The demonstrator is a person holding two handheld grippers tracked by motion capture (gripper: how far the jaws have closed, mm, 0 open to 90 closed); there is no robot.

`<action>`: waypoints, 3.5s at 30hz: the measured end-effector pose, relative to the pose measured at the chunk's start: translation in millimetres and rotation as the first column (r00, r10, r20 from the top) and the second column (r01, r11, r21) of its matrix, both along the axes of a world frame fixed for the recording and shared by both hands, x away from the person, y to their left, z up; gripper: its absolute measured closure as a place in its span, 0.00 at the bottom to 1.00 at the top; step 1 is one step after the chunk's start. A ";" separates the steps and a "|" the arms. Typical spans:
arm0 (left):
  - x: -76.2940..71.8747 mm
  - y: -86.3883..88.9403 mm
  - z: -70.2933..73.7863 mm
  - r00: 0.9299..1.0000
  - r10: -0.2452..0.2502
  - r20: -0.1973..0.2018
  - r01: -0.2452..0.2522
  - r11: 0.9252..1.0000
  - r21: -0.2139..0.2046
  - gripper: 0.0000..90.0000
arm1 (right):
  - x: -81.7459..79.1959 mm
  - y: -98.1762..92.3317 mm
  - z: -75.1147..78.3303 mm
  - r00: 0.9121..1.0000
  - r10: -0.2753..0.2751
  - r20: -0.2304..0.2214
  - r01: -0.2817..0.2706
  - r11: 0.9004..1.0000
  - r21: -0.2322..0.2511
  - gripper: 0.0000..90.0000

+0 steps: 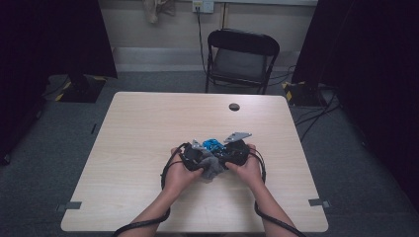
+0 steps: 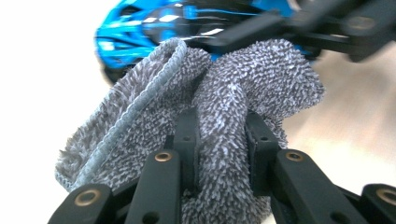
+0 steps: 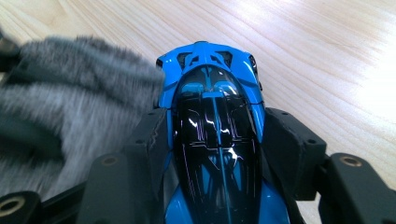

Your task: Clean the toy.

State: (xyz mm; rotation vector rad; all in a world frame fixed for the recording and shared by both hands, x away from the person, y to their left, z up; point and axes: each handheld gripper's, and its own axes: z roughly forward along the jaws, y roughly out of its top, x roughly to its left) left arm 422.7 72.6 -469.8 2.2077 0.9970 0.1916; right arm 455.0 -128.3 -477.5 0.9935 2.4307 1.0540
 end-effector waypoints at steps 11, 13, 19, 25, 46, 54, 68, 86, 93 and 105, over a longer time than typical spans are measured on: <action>9.3 10.1 -0.1 0.999 0.032 -0.012 -0.032 0.999 -0.017 0.79 | 0.0 0.0 0.1 1.000 0.000 0.000 0.000 1.000 -0.001 0.46; 10.4 11.2 0.1 0.999 0.040 -0.009 -0.040 0.999 -0.017 0.79 | 0.0 0.1 0.0 1.000 0.001 0.000 -0.001 1.000 -0.002 0.46; 15.1 16.3 0.0 0.998 0.058 -0.018 -0.058 0.998 -0.025 0.79 | 0.0 0.1 0.0 1.000 0.000 0.000 0.000 1.000 0.000 0.46; 17.6 18.5 1.5 0.997 0.074 -0.007 -0.074 0.997 -0.017 0.79 | -0.3 -0.1 -0.2 1.000 0.001 0.002 -0.001 1.000 0.000 0.46; 29.7 38.4 -1.9 0.987 0.160 0.007 -0.160 0.987 -0.023 0.79 | -0.8 -1.4 -0.7 1.000 0.001 0.001 -0.001 1.000 0.009 0.46; 35.0 42.0 -2.6 0.979 0.202 0.032 -0.202 0.979 -0.009 0.79 | -1.0 -1.7 -0.7 1.000 0.000 0.001 0.000 1.000 0.010 0.46; 16.9 60.8 7.2 0.986 0.169 0.010 -0.169 0.984 -0.054 0.78 | -0.5 -1.6 0.3 1.000 0.005 -0.003 -0.005 1.000 -0.001 0.46; -47.2 20.0 6.6 1.000 -0.026 -0.005 0.025 0.994 -0.109 0.78 | -2.1 -2.9 -0.3 1.000 0.008 0.006 -0.008 1.000 0.001 0.46; -58.7 -0.2 1.4 0.996 -0.087 0.001 0.087 0.993 -0.083 0.78 | -2.5 -2.7 -0.3 1.000 0.008 0.008 -0.008 1.000 -0.002 0.46; -62.5 -3.4 -0.9 0.990 -0.133 0.050 0.138 0.985 -0.101 0.45 | -3.0 -2.8 -0.6 1.000 0.011 0.014 -0.010 1.000 -0.003 0.46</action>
